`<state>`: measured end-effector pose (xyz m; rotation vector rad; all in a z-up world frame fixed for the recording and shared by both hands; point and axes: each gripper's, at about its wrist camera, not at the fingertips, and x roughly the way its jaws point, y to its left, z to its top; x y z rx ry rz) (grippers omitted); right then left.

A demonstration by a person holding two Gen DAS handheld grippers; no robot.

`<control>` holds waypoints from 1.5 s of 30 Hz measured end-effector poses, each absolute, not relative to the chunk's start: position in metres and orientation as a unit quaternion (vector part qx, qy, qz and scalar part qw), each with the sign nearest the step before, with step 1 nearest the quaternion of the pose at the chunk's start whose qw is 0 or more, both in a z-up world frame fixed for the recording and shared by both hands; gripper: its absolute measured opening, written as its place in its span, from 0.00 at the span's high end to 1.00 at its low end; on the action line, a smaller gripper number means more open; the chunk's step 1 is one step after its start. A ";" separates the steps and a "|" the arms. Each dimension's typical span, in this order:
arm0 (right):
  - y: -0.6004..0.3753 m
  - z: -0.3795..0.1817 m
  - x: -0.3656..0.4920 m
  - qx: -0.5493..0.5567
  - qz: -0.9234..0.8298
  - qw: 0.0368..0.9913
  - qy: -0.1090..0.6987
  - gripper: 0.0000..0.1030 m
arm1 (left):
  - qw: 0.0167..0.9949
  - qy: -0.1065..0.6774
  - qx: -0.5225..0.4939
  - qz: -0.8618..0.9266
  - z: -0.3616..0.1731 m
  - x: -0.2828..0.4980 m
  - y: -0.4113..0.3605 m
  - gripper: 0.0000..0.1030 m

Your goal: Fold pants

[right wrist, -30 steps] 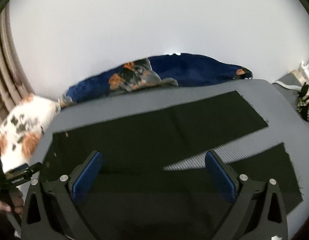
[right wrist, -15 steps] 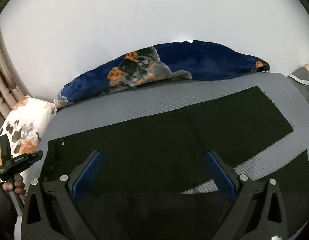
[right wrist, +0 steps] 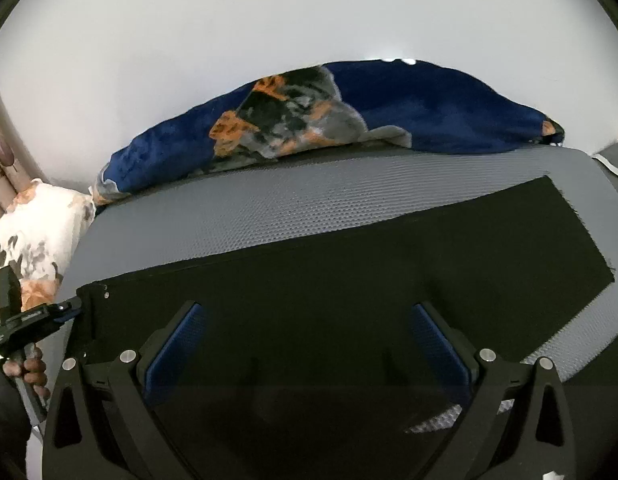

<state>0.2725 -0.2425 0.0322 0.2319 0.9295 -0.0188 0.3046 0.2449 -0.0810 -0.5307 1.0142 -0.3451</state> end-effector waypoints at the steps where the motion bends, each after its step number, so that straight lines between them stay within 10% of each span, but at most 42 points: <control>1: -0.239 0.031 0.276 0.109 -0.006 0.886 0.450 0.01 | 0.826 0.475 -0.253 -0.169 -0.080 0.304 0.245 0.66; 29: -0.188 0.012 0.304 0.054 0.024 0.883 0.466 0.01 | 0.786 0.457 -0.340 -0.238 -0.097 0.328 0.259 0.56; 45: -0.234 0.001 0.326 0.011 0.115 0.861 0.495 0.01 | 0.783 0.496 -0.311 -0.209 -0.096 0.353 0.224 0.85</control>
